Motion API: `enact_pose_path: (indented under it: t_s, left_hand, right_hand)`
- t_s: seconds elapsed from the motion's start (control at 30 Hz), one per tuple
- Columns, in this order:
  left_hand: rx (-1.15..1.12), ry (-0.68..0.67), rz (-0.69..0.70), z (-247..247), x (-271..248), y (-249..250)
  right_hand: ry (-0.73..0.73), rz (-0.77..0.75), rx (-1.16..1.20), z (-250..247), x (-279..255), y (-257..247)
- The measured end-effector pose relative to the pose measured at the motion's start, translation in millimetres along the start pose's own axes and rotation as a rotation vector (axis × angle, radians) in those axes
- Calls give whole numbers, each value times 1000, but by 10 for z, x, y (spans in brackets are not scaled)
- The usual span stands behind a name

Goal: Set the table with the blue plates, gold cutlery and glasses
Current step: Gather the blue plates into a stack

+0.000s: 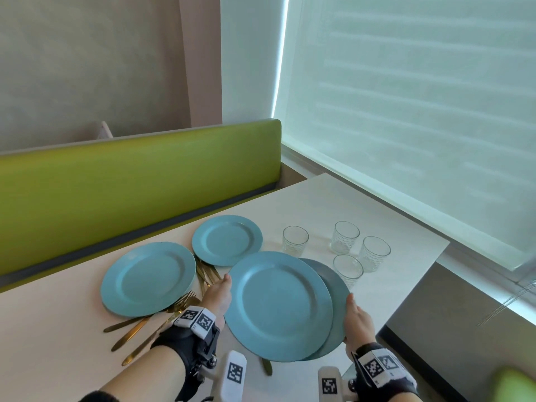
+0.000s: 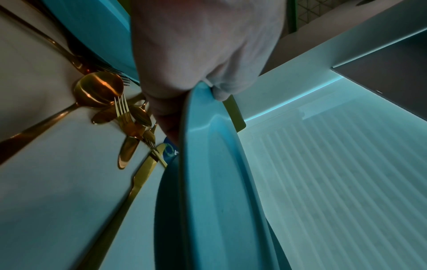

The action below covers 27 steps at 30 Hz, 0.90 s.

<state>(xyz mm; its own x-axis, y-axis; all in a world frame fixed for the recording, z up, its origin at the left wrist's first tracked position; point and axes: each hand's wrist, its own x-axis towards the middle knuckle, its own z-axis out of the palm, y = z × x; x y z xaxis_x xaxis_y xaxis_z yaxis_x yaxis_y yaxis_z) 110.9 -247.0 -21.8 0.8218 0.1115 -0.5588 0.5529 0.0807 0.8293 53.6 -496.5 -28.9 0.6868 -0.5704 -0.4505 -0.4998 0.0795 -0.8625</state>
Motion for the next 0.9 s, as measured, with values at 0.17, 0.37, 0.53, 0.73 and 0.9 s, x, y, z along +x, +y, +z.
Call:
enact_pose_path:
  t_s: [0.17, 0.37, 0.53, 0.73, 0.9]
  left_hand:
    - [121, 40, 89, 13, 186, -138]
    - [301, 59, 158, -34, -311, 102]
    - [207, 67, 198, -170, -205, 26]
    - [74, 98, 166, -575, -88, -45]
    - [41, 102, 127, -1044, -294, 152]
  right_hand:
    - [-37, 14, 91, 58, -95, -28]
    - [-135, 40, 179, 168, -192, -55]
    - [-112, 10, 177, 373, -240, -77]
    - [-115, 11, 148, 698, -472, -129]
    - [-117, 55, 139, 1052, -703, -111]
